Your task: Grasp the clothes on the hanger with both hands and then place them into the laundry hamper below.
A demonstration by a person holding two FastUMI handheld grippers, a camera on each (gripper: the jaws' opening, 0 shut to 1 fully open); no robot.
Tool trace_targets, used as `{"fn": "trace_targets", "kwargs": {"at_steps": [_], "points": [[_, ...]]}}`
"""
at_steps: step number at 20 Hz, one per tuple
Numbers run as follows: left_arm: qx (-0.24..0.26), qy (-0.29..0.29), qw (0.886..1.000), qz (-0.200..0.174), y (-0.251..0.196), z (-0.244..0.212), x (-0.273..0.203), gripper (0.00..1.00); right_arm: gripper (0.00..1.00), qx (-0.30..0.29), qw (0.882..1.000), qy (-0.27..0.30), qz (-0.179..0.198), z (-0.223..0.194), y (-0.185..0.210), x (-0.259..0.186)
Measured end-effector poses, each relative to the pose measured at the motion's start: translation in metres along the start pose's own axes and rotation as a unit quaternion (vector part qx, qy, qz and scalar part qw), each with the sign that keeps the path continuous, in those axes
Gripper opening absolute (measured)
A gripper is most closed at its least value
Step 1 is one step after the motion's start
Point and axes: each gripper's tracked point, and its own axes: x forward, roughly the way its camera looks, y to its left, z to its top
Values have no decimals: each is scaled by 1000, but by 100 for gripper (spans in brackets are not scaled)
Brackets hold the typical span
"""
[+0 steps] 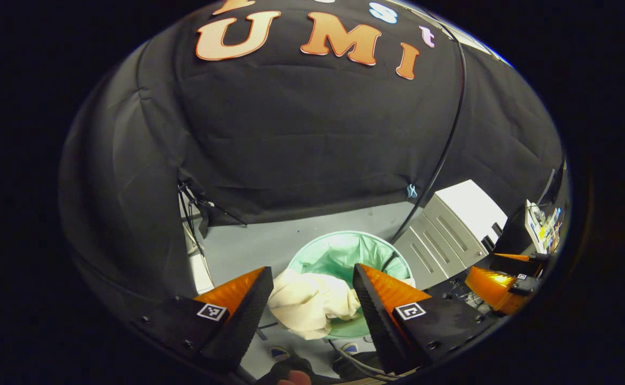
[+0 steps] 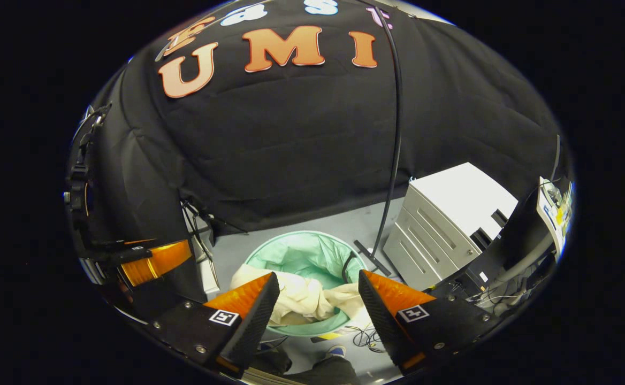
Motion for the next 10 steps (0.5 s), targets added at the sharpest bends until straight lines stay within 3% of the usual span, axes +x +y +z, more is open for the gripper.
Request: {"fn": "trace_targets", "kwargs": {"at_steps": [4, 8, 10], "points": [[4, -87, 996, -6, 0, 51, -38, 98, 92, 3, 997, -76, 8, 46, 7, -30], [4, -171, 985, 5, 6, 108, -80, 100, 92, -11, 992, -123, 3, 91, 7, -63], [-4, -202, 979, -7, 0, 133, -100, 98, 92, -6, 988, -154, 10, 119, 10, -85]]}}
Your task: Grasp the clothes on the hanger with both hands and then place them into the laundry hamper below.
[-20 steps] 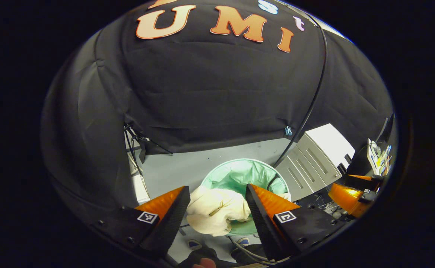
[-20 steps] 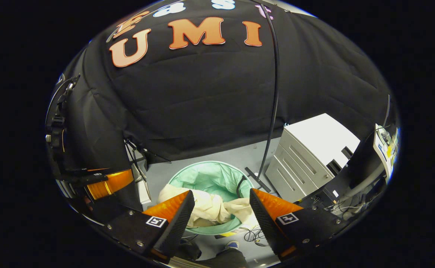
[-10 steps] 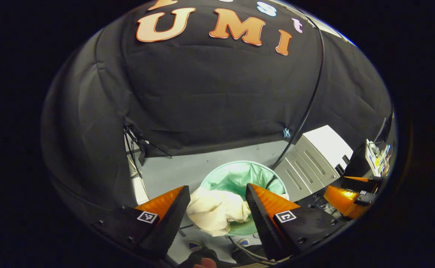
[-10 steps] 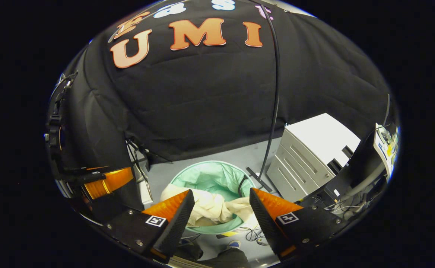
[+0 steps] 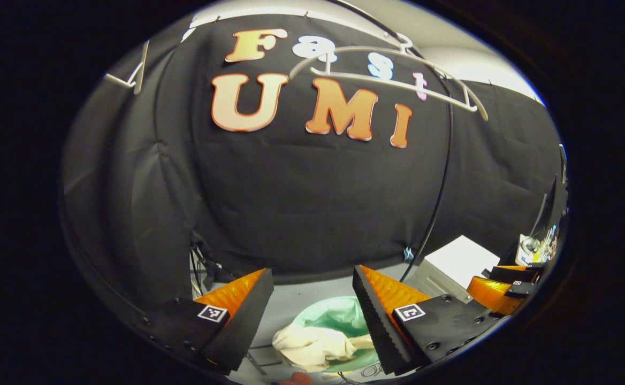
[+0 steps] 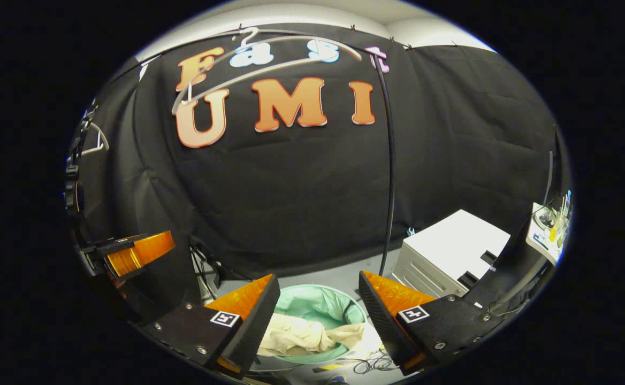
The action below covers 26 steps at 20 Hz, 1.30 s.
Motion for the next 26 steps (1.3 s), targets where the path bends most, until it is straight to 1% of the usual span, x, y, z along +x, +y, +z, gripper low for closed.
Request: {"fn": "trace_targets", "kwargs": {"at_steps": [2, 4, 5, 6, 7, 8, 10, 13, 14, 15, 17, 18, 19, 22, 23, 24, 26], "points": [[-8, -34, 999, -3, 4, 30, -10, 97, 92, -2, 999, -40, 3, 37, -1, -14], [-10, -69, 998, 7, 14, 60, -21, 97, 92, -14, 997, -77, -2, 71, -7, -31], [-8, -84, 996, 11, 18, 76, -28, 100, 92, -20, 996, -92, -4, 83, -11, -39], [-6, -101, 995, 14, 21, 88, -35, 94, 92, -23, 994, -108, -4, 95, -12, -47], [-4, -116, 993, 9, 20, 101, -41, 97, 92, -25, 992, -124, -8, 107, -14, -55], [-2, -133, 991, 5, 18, 109, -46, 94, 92, -23, 990, -140, -17, 121, -18, -64], [6, -167, 986, 11, 22, 125, -55, 94, 92, -23, 986, -163, -25, 138, -29, -82], [2, -195, 981, 15, 22, 143, -71, 94, 92, -34, 979, -198, -42, 158, -47, -103], [-1, -206, 978, 15, 20, 149, -78, 94, 96, -38, 976, -208, -51, 165, -52, -106], [-1, -217, 976, 16, 20, 153, -85, 94, 91, -40, 974, -215, -58, 170, -59, -111], [-2, -232, 973, 16, 14, 160, -93, 100, 91, -34, 972, -223, -64, 174, -66, -120], [-1, -236, 972, 16, 12, 162, -95, 96, 91, -32, 971, -226, -66, 175, -69, -122], [-2, -240, 971, 15, 9, 165, -97, 97, 91, -32, 971, -228, -69, 175, -73, -124], [-7, -247, 969, 10, 0, 173, -97, 97, 91, -38, 969, -234, -67, 180, -76, -131], [-12, -249, 968, 7, -3, 174, -97, 100, 91, -41, 968, -238, -62, 184, -76, -133], [-17, -247, 969, 6, -5, 173, -98, 97, 91, -44, 968, -241, -59, 186, -74, -135], [-25, -245, 969, 8, -7, 171, -99, 97, 91, -44, 967, -244, -52, 186, -74, -138]]}}
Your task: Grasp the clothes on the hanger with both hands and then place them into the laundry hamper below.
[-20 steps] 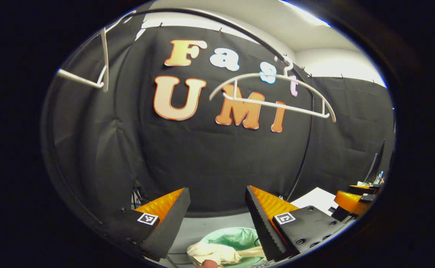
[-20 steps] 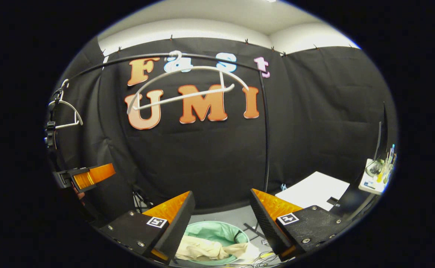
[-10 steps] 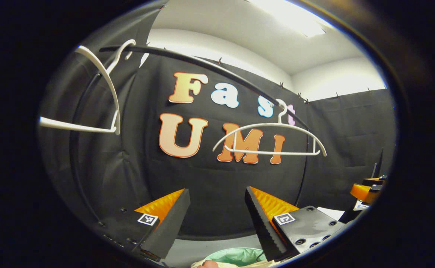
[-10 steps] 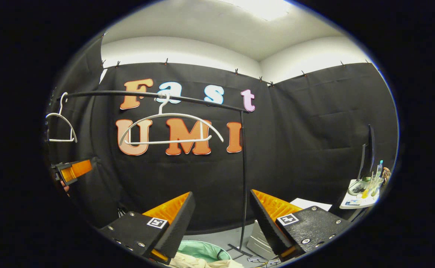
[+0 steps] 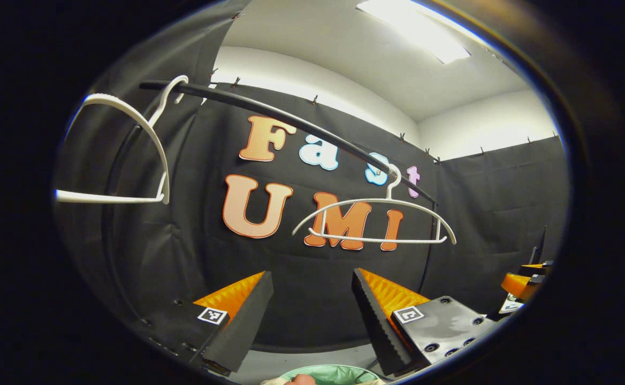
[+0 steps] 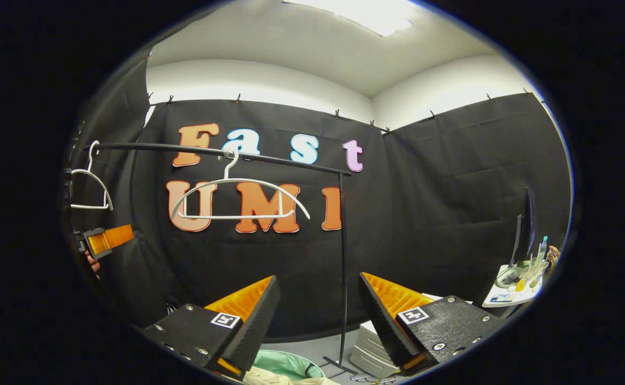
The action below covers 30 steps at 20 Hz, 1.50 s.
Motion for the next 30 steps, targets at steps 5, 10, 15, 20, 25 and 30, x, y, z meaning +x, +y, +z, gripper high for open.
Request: {"fn": "trace_targets", "kwargs": {"at_steps": [5, 10, 15, 20, 25, 30], "points": [[3, 4, 1000, 15, 3, -3, -10, 97, 91, 2, 1000, 4, 9, -6, -2, -1], [11, -1, 999, 30, 9, 0, -22, 97, 91, 4, 1000, 5, 18, -9, -2, 0], [14, 3, 999, 41, 14, -4, -27, 97, 91, -2, 999, 6, 32, -10, 3, 3], [15, 1, 999, 44, 15, -4, -26, 97, 91, 0, 999, 10, 35, -13, 6, 10], [15, 3, 999, 36, 10, -6, -18, 97, 92, 0, 1000, 11, 28, -16, 4, 13], [13, 0, 999, 29, 6, -6, -13, 97, 91, 0, 1000, 7, 15, -15, -4, 12]]}}
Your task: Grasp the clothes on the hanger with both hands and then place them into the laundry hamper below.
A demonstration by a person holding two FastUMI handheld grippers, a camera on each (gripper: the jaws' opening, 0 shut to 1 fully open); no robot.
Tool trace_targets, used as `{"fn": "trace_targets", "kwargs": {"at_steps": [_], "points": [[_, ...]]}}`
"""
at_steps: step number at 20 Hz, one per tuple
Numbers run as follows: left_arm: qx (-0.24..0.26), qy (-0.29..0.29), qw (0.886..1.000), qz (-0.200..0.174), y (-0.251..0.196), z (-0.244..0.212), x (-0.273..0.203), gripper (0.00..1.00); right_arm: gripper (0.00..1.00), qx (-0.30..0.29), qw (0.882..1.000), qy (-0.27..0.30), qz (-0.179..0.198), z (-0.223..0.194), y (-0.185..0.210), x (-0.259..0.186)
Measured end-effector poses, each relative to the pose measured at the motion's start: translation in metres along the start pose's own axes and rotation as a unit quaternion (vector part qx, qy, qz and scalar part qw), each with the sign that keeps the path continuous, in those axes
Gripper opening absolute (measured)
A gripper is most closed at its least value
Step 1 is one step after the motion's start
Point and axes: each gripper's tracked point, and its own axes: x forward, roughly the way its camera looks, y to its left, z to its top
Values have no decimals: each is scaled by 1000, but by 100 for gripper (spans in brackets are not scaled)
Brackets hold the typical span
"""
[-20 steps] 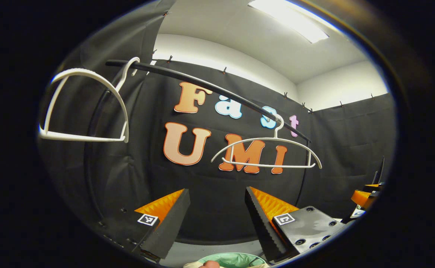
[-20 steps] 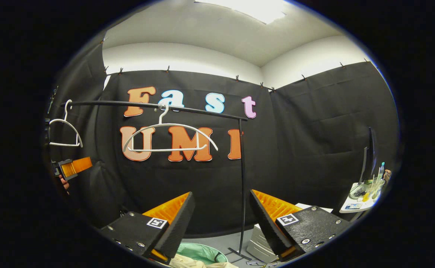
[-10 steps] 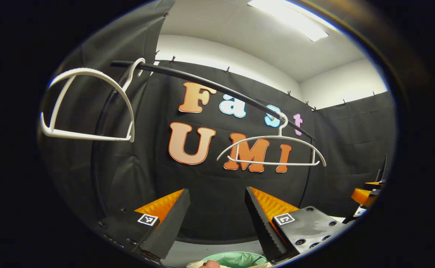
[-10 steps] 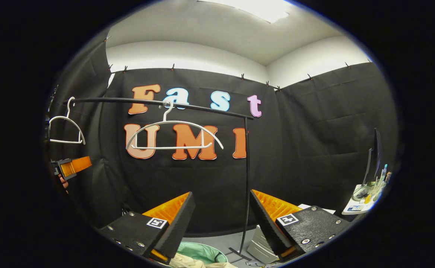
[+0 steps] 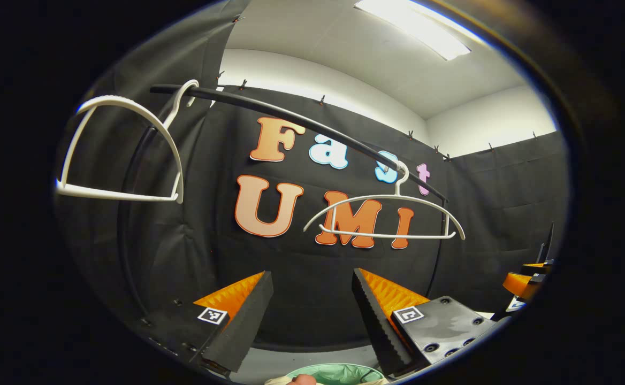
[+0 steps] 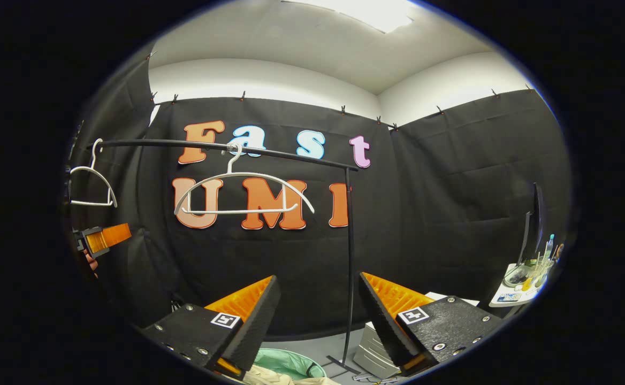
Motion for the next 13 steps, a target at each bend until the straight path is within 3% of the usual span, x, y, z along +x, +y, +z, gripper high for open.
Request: {"fn": "trace_targets", "kwargs": {"at_steps": [13], "points": [[-12, -2, 1000, -4, 4, 3, -3, 97, 92, -1, 1000, 4, -1, -3, 3, -2]]}}
